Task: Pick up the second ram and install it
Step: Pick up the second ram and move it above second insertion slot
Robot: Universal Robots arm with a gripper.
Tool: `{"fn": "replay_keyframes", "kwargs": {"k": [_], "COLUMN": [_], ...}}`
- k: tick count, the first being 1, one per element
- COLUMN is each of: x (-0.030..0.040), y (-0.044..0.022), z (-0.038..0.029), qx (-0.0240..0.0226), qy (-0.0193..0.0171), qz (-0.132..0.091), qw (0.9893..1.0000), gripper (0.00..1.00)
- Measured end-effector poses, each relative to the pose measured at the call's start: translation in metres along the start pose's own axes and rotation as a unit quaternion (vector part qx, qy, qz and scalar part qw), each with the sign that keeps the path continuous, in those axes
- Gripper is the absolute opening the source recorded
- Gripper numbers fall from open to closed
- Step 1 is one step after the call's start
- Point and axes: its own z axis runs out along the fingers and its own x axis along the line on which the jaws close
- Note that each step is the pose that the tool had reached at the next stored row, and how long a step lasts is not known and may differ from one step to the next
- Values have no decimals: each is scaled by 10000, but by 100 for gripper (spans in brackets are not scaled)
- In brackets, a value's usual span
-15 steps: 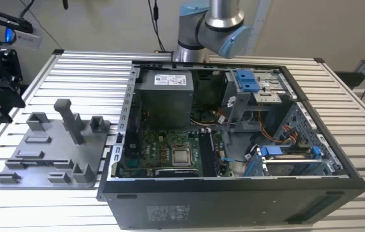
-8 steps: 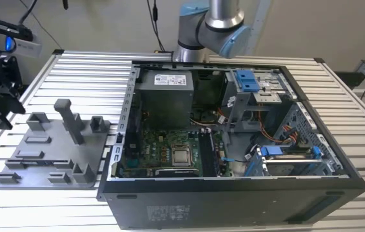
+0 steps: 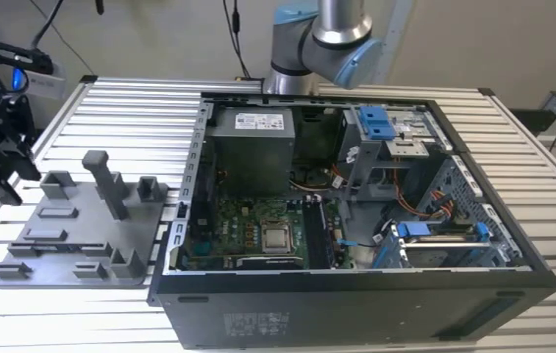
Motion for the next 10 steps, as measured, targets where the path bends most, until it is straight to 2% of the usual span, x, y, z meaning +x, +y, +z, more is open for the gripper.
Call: {"fn": "replay_keyframes", "kwargs": {"k": [10], "x": [35], "y": [-5], "z": [126], "qx": [0], "qy": [0], "qz": [0], "qw": [10000], "gripper": [48]}}
